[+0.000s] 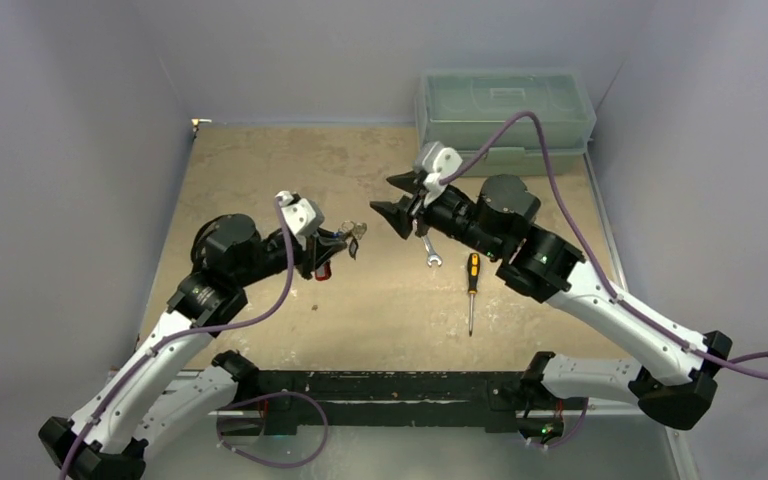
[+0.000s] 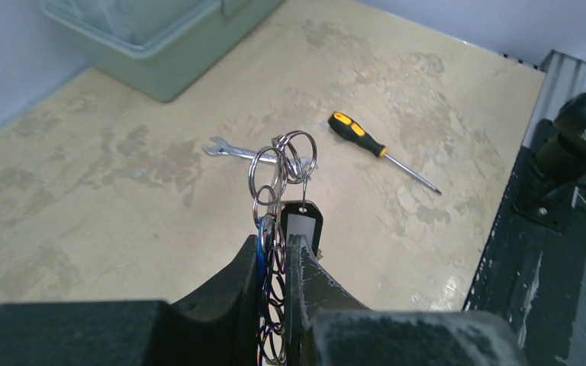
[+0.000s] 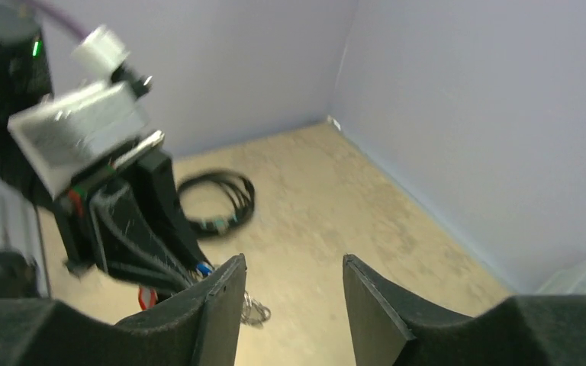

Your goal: Put the keys on the keyring

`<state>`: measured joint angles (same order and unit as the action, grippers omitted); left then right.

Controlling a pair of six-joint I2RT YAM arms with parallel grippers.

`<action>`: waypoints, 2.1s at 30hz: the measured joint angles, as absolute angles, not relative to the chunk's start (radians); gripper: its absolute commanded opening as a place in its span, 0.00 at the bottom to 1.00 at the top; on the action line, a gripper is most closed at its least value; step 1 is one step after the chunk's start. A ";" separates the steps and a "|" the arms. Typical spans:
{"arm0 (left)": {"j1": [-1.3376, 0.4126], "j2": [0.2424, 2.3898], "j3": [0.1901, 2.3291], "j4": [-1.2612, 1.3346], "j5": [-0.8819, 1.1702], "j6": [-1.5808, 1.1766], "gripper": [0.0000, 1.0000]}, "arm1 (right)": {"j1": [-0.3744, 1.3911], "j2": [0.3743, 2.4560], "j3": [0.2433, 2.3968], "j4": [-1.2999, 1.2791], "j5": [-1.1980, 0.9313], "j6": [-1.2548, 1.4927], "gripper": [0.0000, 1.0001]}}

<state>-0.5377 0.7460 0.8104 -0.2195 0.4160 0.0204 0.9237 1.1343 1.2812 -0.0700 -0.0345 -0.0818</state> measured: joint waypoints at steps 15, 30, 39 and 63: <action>-0.538 0.859 0.739 -0.250 0.599 0.017 0.00 | 0.952 1.305 1.325 -0.438 -0.103 -0.414 0.50; -0.538 0.868 0.738 -0.249 0.638 0.012 0.00 | 0.971 1.354 1.341 -0.480 -0.152 -0.418 0.47; -0.537 0.868 0.734 -0.249 0.647 0.012 0.00 | 0.975 1.388 1.341 -0.463 -0.147 -0.416 0.30; -0.537 0.864 0.709 -0.275 0.627 0.011 0.00 | 0.993 1.488 1.417 -0.545 -0.170 -0.376 0.00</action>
